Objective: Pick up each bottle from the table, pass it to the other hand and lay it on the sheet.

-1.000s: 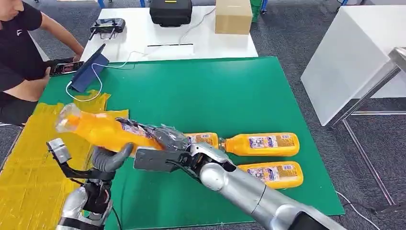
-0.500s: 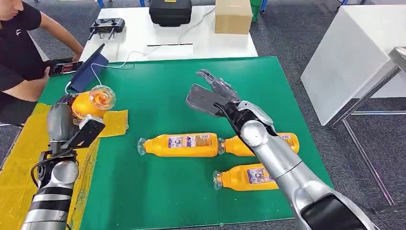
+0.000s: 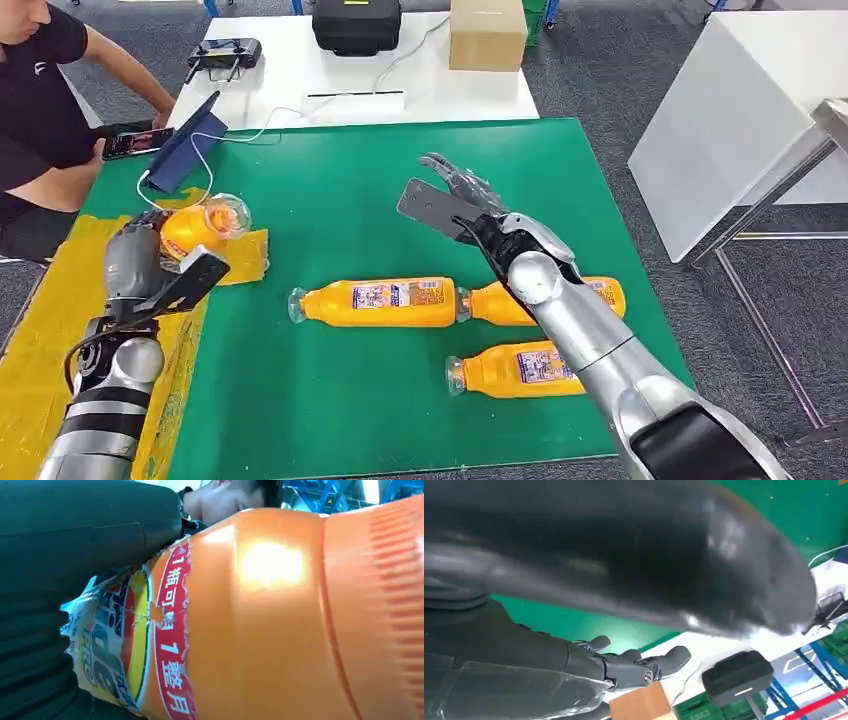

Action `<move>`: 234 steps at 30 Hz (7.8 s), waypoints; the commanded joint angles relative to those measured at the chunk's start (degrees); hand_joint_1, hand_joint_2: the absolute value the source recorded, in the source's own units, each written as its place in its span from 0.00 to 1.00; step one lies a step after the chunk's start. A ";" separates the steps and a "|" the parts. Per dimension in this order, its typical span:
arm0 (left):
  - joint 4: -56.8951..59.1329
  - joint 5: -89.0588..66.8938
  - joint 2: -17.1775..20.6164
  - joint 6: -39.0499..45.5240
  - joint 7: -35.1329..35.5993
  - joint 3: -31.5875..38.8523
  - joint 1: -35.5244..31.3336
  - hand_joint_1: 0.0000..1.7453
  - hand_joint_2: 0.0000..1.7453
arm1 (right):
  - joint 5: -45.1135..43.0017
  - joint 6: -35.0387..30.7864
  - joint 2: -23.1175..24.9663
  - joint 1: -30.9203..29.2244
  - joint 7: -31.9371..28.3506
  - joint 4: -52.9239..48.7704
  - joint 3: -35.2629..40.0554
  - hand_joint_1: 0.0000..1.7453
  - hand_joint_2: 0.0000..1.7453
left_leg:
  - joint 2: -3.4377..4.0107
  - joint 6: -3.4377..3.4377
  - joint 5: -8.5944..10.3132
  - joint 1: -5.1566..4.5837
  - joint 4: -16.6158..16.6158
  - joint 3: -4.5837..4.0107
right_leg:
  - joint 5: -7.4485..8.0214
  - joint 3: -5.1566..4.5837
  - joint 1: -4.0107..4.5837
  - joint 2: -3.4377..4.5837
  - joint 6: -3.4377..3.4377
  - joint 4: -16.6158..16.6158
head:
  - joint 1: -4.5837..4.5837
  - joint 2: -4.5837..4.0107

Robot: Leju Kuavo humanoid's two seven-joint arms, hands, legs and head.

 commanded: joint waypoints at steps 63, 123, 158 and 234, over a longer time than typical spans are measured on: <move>9.70 42.89 -2.79 -31.50 -4.48 0.79 -12.55 0.00 0.00 | 10.62 2.49 13.76 -8.34 -2.51 41.21 8.32 0.00 1.00 | 0.01 -0.10 -0.11 0.06 0.04 0.30 | -0.13 0.32 0.07 -0.11 -0.01 0.07 | 0.00 0.00; -7.33 86.60 -1.25 -44.14 6.14 3.91 8.27 0.00 1.00 | 3.63 -9.75 9.47 4.62 -4.72 -5.95 0.55 1.00 1.00 | 0.56 -0.10 -0.25 0.05 -0.08 0.46 | -0.18 0.30 -0.02 0.53 -0.02 0.07 | 0.00 0.00; -17.24 85.99 -3.16 -47.52 3.29 -8.65 9.92 0.00 1.00 | -4.08 5.48 13.65 2.75 -6.99 2.42 18.95 1.00 1.00 | 0.00 -0.11 -0.03 0.03 -0.04 0.36 | -0.05 -0.13 0.02 0.05 -0.03 0.06 | 0.02 0.00; 2.09 -10.70 10.05 -10.55 -2.82 -5.20 13.75 1.00 1.00 | 1.30 2.62 -31.66 34.18 -7.53 -48.17 -9.10 0.00 1.00 | -0.20 -0.07 -0.16 -0.04 -0.04 0.52 | -0.19 0.10 -0.04 -0.23 -0.01 -0.05 | 0.02 0.00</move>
